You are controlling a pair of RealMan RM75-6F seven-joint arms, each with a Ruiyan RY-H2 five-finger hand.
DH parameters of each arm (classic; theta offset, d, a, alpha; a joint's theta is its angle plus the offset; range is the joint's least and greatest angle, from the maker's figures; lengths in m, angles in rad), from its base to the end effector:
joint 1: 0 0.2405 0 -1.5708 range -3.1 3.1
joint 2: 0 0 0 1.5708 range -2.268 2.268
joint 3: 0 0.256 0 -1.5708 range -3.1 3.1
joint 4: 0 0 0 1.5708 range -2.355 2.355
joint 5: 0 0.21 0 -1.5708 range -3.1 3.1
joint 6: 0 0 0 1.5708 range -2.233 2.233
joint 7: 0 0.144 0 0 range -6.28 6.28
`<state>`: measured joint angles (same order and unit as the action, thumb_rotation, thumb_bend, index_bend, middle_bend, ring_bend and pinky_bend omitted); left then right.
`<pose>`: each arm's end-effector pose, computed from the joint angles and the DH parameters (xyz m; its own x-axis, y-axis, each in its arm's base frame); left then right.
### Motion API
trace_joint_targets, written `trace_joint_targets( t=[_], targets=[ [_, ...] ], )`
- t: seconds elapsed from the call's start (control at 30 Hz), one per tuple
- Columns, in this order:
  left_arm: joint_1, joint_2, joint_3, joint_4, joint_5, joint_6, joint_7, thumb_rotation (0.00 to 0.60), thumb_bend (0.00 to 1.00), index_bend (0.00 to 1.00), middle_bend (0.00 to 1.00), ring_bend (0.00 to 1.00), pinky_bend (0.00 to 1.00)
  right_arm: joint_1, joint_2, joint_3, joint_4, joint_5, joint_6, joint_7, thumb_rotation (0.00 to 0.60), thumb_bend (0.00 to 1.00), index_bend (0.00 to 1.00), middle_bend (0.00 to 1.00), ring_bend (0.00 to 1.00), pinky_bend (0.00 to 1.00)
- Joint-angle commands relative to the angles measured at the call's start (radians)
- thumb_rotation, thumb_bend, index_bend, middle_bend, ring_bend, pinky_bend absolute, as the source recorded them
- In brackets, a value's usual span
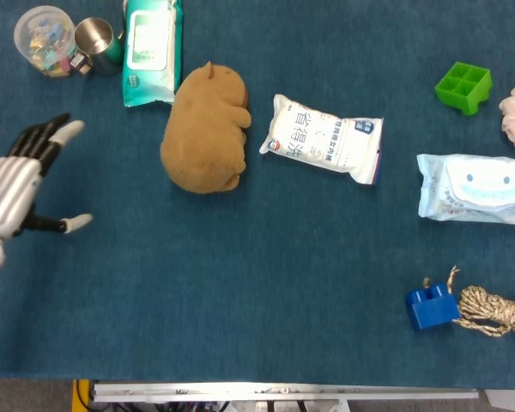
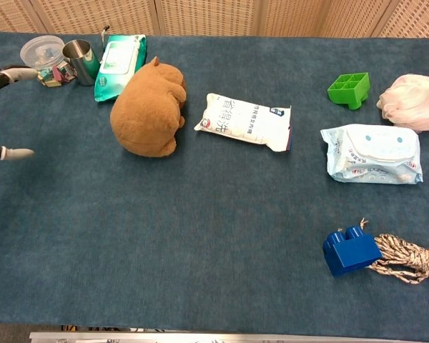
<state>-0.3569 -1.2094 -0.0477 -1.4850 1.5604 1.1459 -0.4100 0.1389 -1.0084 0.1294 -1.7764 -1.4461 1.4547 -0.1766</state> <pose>-0.2822 0.2587 0.0949 0.1201 0.3097 0.9432 0.9791 -0.1942 -0.0609 -0.2752 -0.2100 0.1879 0.4925 0.0627 0.8680 -0.8688 -0.0229 0.4946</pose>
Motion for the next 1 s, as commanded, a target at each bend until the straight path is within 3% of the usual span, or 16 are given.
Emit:
trace_joint_targets(
  t=[0.03, 0.13, 0.2, 0.5, 1.0],
  targets=[
    [-0.047, -0.047, -0.014, 0.041, -0.010, -0.047, -0.082, 0.556, 0.06, 0.00, 0.00, 0.00, 0.00, -0.003, 0.001, -0.001, -0.002, 0.002, 0.004, 0.000, 0.600, 0.02, 0.27, 0.30, 0.22, 0.31],
    [-0.078, -0.088, -0.027, 0.078, -0.020, -0.072, -0.155, 0.394, 0.05, 0.00, 0.00, 0.00, 0.00, -0.007, 0.004, -0.004, -0.003, 0.002, 0.008, -0.001, 0.600, 0.02, 0.27, 0.30, 0.22, 0.31],
    [-0.096, -0.111, -0.030, 0.100, -0.021, -0.088, -0.184, 0.319, 0.04, 0.00, 0.00, 0.00, 0.00, -0.008, 0.005, -0.005, -0.004, 0.002, 0.009, -0.002, 0.600, 0.02, 0.27, 0.30, 0.22, 0.31],
    [-0.168, -0.261, -0.062, 0.247, -0.026, -0.091, -0.277, 0.127, 0.02, 0.00, 0.00, 0.00, 0.00, -0.019, 0.010, -0.011, -0.005, 0.010, 0.017, 0.004, 0.600, 0.02, 0.27, 0.30, 0.22, 0.31],
    [-0.239, -0.479, -0.067, 0.492, -0.013, -0.043, -0.311, 0.103, 0.02, 0.00, 0.00, 0.00, 0.00, -0.034, 0.017, -0.016, -0.003, 0.022, 0.024, 0.014, 0.600, 0.02, 0.27, 0.30, 0.22, 0.31]
  ],
)
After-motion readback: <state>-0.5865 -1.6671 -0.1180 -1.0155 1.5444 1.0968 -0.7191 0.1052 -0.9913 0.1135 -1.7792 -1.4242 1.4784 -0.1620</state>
